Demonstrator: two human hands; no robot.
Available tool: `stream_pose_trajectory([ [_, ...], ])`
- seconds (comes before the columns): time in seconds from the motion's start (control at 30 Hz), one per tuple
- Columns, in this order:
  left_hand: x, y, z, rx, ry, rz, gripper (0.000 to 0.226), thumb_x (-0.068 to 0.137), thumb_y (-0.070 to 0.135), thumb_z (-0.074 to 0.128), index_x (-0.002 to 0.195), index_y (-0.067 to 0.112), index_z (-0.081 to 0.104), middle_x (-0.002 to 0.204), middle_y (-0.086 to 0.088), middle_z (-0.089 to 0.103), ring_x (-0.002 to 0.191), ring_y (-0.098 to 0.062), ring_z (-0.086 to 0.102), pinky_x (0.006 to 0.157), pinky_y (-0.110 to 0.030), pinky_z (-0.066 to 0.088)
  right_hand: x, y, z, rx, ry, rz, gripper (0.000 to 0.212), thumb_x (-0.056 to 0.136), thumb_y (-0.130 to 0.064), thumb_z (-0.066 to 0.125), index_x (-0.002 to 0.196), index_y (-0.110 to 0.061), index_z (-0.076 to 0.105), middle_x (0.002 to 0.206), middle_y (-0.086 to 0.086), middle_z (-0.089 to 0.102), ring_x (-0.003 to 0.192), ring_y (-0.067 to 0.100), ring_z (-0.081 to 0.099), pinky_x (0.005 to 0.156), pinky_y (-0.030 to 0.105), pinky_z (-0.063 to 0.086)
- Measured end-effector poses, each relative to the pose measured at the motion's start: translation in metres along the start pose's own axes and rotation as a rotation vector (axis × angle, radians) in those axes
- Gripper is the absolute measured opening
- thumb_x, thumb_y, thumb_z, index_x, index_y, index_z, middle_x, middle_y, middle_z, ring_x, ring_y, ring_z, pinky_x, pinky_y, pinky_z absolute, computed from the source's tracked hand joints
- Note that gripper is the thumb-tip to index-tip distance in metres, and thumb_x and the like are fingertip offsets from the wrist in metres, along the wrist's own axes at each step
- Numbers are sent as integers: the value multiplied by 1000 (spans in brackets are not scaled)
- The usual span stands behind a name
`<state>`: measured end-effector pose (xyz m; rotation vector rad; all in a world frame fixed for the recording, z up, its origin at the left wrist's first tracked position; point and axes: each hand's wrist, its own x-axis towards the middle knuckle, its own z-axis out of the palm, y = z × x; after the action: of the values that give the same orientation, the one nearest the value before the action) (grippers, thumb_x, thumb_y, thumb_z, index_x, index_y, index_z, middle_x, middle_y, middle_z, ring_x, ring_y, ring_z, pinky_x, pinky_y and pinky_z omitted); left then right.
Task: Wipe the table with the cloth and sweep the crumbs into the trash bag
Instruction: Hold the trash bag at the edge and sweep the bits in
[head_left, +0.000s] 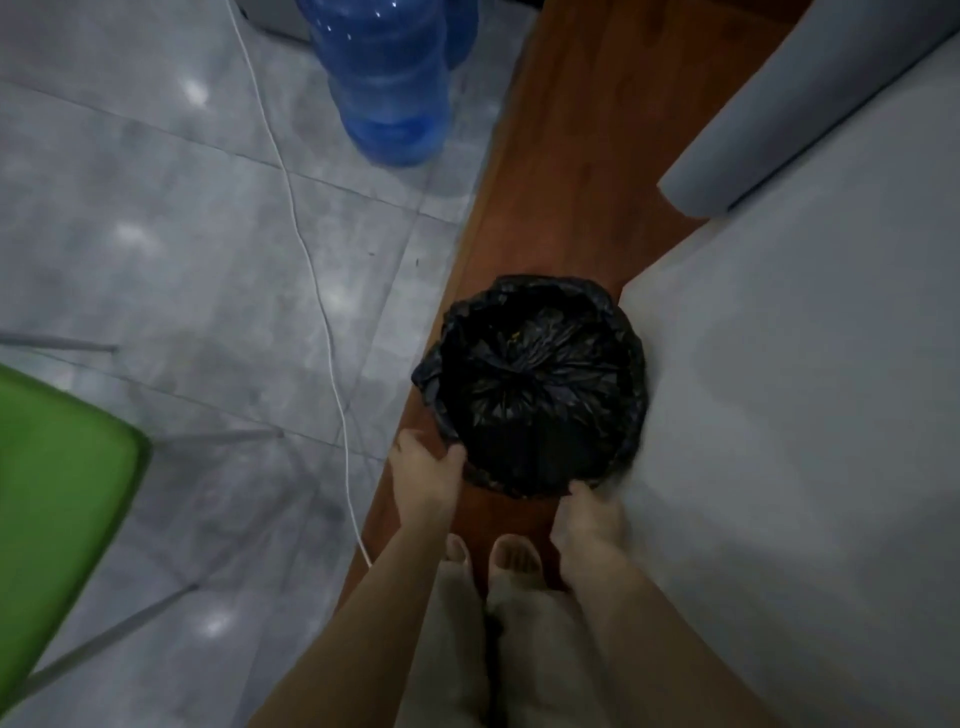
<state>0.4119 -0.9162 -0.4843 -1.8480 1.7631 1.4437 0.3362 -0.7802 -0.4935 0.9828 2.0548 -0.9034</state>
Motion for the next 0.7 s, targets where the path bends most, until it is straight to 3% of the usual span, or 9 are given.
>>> stream_pose_trajectory([
  [0.1,31,-5,15,8,-126,-5,65,85,25,67,139,2,38,137,-20,49,124,-37,49,101,-46,44,43,3,9,-41,4,52,59,91,-34,60,139,-3,44,139,18,49,124,38,50,105,49,42],
  [0.2,38,-3,24,49,-85,91,46,86,12,61,128,3,45,126,-19,58,114,-36,55,91,-41,48,60,0,11,-110,4,-16,61,90,-33,63,139,-3,43,138,17,50,122,39,51,104,51,44],
  [0.3,27,10,19,0,-41,137,35,87,12,56,120,0,51,114,-18,63,103,-35,60,82,-39,51,54,-9,4,-64,1,-59,42,92,-14,60,128,4,51,131,24,56,116,42,56,100,53,47],
  [0.37,10,23,3,-7,-14,154,31,86,12,57,113,-3,55,104,-20,65,96,-36,62,76,-39,50,32,-21,-5,-14,-10,-64,42,91,-9,58,130,4,49,132,26,54,118,43,55,100,53,47],
  [0.5,-55,57,-53,-30,66,174,25,85,10,59,108,1,53,90,-6,58,85,-27,56,63,-16,37,-49,-54,-34,101,-26,-80,53,91,-4,57,142,-7,40,141,17,48,125,39,49,106,50,43],
  [0.63,-134,96,-111,-58,129,180,16,85,12,58,99,4,55,88,-10,60,86,-33,59,68,-32,41,-155,-84,-81,19,-189,-118,57,88,-9,60,141,-2,40,136,17,52,121,35,52,106,44,44],
  [0.7,-173,115,-136,-19,200,190,22,86,16,58,103,3,55,90,-13,61,89,-36,60,74,-39,47,-205,-102,-101,-97,-225,-214,61,88,-15,61,141,1,36,140,20,47,123,35,50,105,40,43],
])
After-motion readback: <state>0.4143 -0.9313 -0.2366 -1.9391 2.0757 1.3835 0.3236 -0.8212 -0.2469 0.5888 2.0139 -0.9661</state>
